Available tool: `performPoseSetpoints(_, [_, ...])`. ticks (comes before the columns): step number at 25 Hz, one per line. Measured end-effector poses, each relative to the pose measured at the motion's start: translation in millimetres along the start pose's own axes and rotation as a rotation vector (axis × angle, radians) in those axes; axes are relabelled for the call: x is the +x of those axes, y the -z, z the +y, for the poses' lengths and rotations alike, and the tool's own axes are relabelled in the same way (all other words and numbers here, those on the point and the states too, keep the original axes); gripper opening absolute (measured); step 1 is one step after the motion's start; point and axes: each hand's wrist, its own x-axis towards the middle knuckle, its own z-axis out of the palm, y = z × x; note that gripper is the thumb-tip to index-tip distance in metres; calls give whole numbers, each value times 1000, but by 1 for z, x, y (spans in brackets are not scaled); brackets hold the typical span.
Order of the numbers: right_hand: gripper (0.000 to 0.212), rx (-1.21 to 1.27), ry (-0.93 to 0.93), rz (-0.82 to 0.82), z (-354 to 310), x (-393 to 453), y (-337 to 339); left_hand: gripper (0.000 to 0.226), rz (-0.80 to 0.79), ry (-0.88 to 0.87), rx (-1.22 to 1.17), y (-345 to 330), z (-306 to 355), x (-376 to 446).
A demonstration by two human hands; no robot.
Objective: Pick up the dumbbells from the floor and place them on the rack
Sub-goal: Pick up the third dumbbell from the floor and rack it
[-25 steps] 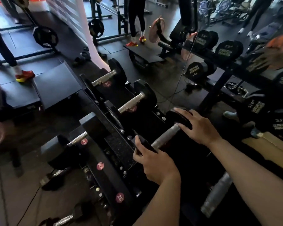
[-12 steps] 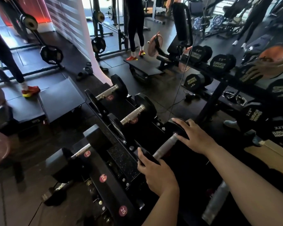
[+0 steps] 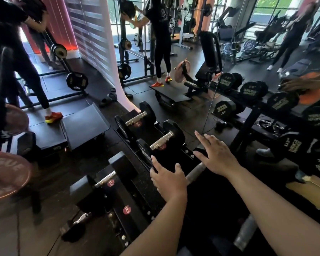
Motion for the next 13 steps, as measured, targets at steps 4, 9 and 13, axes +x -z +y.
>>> performPoseSetpoints(4, [72,51,19,29,-14,35,9,89,37,17,-25,-3,19,37])
performPoseSetpoints(9, [71,104,27,60,-31,133,1,93,158,-26,14,6,52,139])
performPoseSetpoints(13, [69,152,64,96,-59,231,-16,100,261,30,55,22,57,246])
